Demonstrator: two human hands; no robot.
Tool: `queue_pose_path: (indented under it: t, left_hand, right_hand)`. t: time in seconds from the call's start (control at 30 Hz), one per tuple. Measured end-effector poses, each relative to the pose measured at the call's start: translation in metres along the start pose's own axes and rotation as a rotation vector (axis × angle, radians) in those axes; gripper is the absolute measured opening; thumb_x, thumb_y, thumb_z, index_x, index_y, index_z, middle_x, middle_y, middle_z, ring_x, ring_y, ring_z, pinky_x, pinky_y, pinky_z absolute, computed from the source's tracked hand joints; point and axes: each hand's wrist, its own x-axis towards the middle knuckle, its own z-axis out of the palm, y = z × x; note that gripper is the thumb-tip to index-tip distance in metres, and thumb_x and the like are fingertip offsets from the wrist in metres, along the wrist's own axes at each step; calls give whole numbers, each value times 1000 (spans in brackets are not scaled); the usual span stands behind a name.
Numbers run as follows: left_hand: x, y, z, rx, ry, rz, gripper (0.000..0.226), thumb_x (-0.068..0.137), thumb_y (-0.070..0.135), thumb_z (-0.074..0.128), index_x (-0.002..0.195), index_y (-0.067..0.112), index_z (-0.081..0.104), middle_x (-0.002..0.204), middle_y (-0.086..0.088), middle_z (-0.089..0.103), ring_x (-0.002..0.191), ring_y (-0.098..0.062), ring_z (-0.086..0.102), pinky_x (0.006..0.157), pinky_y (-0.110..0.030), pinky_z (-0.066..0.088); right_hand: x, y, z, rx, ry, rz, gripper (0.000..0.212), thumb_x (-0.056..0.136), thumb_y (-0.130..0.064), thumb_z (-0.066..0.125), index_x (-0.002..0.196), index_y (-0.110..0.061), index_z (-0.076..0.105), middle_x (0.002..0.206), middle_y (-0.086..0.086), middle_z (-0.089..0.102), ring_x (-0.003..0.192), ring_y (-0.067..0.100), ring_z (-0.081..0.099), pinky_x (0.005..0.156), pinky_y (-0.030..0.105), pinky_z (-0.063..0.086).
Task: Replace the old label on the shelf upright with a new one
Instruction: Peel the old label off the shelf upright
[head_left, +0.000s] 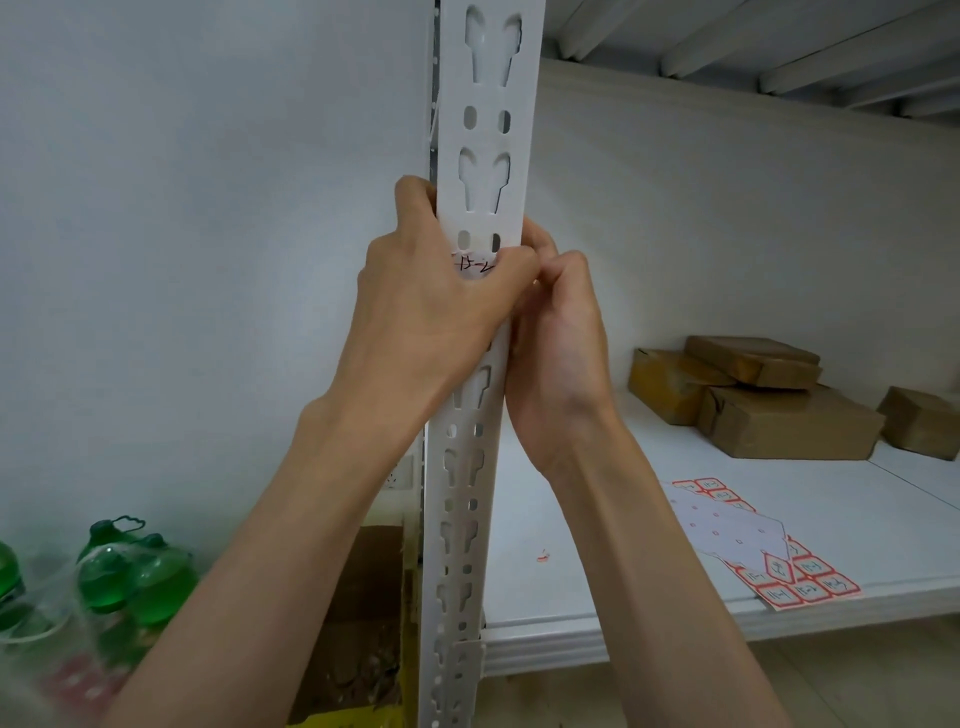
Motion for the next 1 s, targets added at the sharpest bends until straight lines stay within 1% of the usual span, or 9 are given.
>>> queue_pose_path:
  t: [0.13,0.2,0.27,0.33,0.4,0.53,0.7,0.9,1.0]
  left_hand:
    - [4,0,-5,25,-63,10,42,81,40,68,109,20,43,84,14,60,71,2,62,50,-10,42]
    - [4,1,-6,40,-93,12,41,84,38,66,110,19,41,83,13,59,69,1,61,48,-9,41]
    - [4,1,-6,58,-111,16,40,86,38,64,111,19,39,85,12,60,69,-3,61,49,-12,43]
    - [3,1,-5,78,-124,27,40,89,38,61,113,18,36,87,9,60,74,-8,62,58,-23,49]
    - [2,1,-5,91,-132,33,37,92,38,57,113,18,34,87,9,59,74,-11,62,60,-29,50]
    - [1,5,-5,70,-116,15,44,87,42,63,111,19,35,87,10,61,76,-13,65,65,-34,54]
    - [0,9,-4,47,-104,-44,45,85,42,65,112,19,37,90,10,61,82,-18,66,70,-39,56]
    - [1,9,-3,24,-114,-59,39,89,37,64,111,19,36,87,12,58,76,-7,61,57,-25,43]
    - [2,8,-1,2,-112,-64,34,92,34,59,112,18,37,85,12,57,73,-4,58,56,-24,41]
  right_hand:
    - [2,2,-2,-16,15,-5,44,102,-22,31,139,-16,54,111,9,72,96,17,69,83,29,55]
    - [2,2,-2,-10,12,1,44,101,-22,32,139,-18,54,114,10,73,96,17,70,81,29,56]
    - [2,3,-3,-8,5,3,47,99,-21,31,141,-18,53,112,9,72,94,17,69,78,27,55]
    - [2,5,-3,-23,6,-11,48,98,-23,31,142,-18,52,111,8,72,94,15,68,78,26,53]
    - [2,6,-4,-38,3,-22,50,97,-25,32,142,-18,52,114,9,71,96,16,68,81,27,53]
    - [2,4,-3,-25,-17,-19,50,99,-24,29,143,-16,51,123,14,69,100,16,67,84,27,55]
    - [1,2,0,4,-24,-14,50,102,-22,24,144,-13,49,118,13,68,99,16,65,86,26,53]
    - [-1,1,1,-5,-18,-19,49,103,-22,24,144,-11,49,111,10,69,94,13,66,85,24,52]
    - [-1,1,1,-6,-9,-11,48,102,-21,25,143,-13,50,113,13,67,100,18,63,92,30,50]
